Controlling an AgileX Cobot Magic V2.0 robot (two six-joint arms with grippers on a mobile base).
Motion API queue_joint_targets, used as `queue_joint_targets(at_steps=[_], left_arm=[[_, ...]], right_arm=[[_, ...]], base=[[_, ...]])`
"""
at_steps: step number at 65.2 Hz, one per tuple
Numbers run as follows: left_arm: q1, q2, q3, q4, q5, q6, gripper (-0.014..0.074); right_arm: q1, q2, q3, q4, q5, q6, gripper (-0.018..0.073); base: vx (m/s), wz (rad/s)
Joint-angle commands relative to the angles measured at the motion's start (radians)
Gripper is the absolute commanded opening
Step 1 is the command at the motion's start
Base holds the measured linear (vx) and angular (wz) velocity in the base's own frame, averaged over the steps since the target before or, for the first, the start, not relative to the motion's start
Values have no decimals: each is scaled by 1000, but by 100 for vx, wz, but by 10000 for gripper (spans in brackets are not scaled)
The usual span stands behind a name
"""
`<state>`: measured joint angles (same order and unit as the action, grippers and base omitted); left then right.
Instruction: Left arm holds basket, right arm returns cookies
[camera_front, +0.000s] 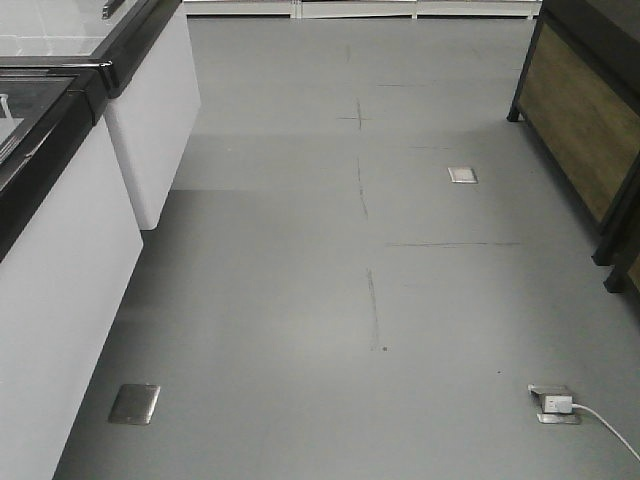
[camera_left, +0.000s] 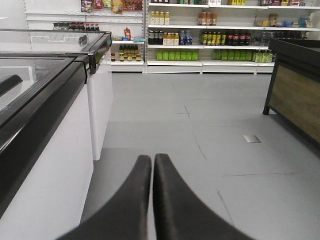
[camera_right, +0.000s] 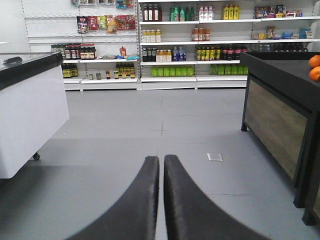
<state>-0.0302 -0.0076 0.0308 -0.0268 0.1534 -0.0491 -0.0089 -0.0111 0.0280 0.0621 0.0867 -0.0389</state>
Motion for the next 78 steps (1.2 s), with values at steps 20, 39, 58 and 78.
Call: queue_joint_targets(at_steps=[20,39,58,78], left_arm=[[1,-17,-34,0,-82,0,-6],[1,-17,-34,0,-82,0,-6],[1,-17,-34,0,-82,0,-6],[1,-17,-34,0,-83,0,-6]], right_arm=[[-1,-13,18,-8,-73,-10,-11],[-1,-13,18,-8,-73,-10,-11],[-1,-13,18,-8,-74,-10,-11],[-1,-13,18,-8,-73,-10,-11]], base=[[0,0],[0,0],[0,0],[0,0]])
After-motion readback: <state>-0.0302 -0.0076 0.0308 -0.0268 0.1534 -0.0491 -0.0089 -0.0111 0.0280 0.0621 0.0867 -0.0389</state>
